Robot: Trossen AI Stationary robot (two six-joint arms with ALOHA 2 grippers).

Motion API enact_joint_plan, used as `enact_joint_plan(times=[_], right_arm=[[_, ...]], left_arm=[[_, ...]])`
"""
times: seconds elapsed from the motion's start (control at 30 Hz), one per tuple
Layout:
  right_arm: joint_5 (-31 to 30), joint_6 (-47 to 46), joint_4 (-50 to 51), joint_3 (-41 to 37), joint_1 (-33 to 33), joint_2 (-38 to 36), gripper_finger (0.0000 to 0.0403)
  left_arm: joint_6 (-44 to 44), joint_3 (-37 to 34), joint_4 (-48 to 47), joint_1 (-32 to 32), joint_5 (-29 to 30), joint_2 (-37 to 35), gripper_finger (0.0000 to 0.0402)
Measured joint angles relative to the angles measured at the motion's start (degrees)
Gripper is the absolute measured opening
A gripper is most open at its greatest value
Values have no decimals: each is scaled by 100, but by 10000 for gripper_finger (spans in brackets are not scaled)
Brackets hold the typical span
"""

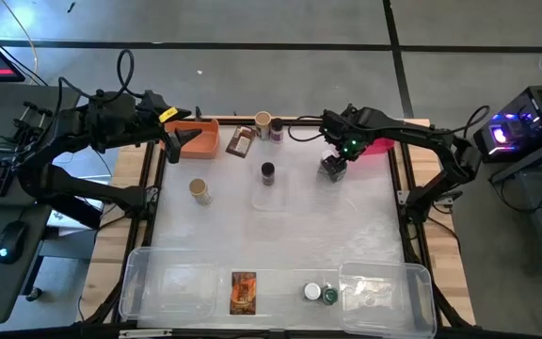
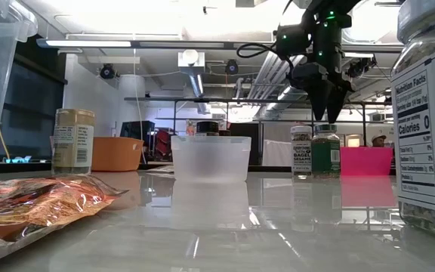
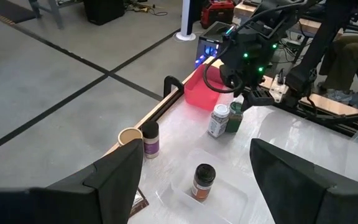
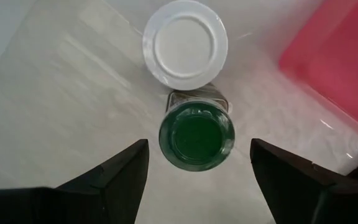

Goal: Sort spices by type
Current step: Put the top green seasoning bottle into the pink bin

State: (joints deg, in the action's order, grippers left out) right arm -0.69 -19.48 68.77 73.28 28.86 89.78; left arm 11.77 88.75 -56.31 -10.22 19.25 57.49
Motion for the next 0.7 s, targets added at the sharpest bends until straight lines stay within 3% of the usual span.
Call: enact_joint_plan(times=[0.7], right_arm=[[-37,-101,82,-4,-224,509,275]], left_arm=[[-42,0,-2,2,2,0,282]])
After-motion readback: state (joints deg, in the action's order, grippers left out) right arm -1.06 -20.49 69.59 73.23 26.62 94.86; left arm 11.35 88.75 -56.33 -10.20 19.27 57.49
